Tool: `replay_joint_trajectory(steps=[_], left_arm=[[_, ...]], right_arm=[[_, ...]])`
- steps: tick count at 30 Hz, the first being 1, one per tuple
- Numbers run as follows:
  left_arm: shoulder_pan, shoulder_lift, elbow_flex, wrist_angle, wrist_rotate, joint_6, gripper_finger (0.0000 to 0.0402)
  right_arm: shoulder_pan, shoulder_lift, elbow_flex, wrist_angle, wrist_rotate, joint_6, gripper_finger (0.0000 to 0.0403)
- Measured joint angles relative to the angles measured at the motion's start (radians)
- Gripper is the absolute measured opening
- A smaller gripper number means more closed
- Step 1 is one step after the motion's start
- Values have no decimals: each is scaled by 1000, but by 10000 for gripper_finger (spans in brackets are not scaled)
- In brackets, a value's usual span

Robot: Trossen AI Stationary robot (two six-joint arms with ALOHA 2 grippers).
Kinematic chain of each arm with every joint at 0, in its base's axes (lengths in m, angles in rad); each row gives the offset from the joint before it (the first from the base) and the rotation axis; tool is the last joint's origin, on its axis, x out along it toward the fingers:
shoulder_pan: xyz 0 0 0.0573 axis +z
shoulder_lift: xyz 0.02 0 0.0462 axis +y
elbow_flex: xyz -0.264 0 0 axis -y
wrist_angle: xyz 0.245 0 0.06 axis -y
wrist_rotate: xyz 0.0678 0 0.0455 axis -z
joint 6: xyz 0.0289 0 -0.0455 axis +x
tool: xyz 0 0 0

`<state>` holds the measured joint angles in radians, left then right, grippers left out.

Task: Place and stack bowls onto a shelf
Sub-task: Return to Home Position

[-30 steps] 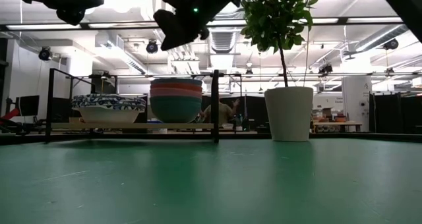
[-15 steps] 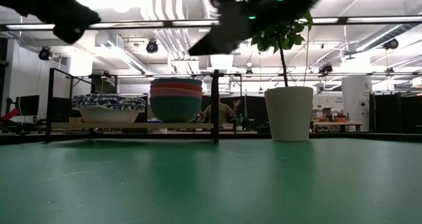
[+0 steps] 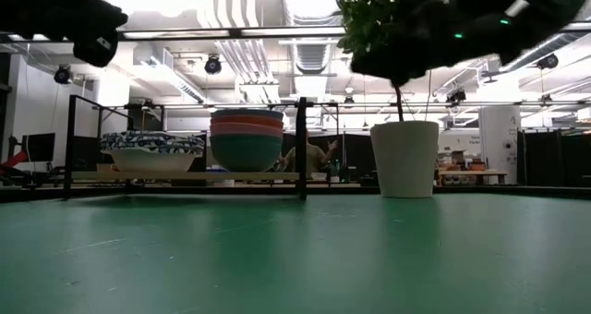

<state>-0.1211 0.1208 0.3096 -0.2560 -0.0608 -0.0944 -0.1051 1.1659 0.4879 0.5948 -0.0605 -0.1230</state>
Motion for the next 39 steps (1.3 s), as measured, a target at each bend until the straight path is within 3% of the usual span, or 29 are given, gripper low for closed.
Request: replay_joint_trajectory(steps=[6, 18, 25, 32, 35, 39], left_arm=[[0, -123, -76, 5, 0, 5, 40], [0, -121, -144, 36, 1, 18, 40], [0, -121, -180, 56, 12, 18, 40], [0, -121, -254, 236, 185, 33, 40], [0, -121, -294, 292, 174, 26, 40], [0, -111, -297, 273, 40, -56, 40]], right_arm=[[0, -134, -172, 127, 0, 39, 12], [-5, -425, -344, 136, 5, 49, 12], [-4, -590, -397, 35, -41, 57, 12], [-4, -819, -397, -144, -52, 51, 12], [-4, -928, -397, -265, -52, 23, 12], [-4, -1054, -413, -380, -52, -1, 12]])
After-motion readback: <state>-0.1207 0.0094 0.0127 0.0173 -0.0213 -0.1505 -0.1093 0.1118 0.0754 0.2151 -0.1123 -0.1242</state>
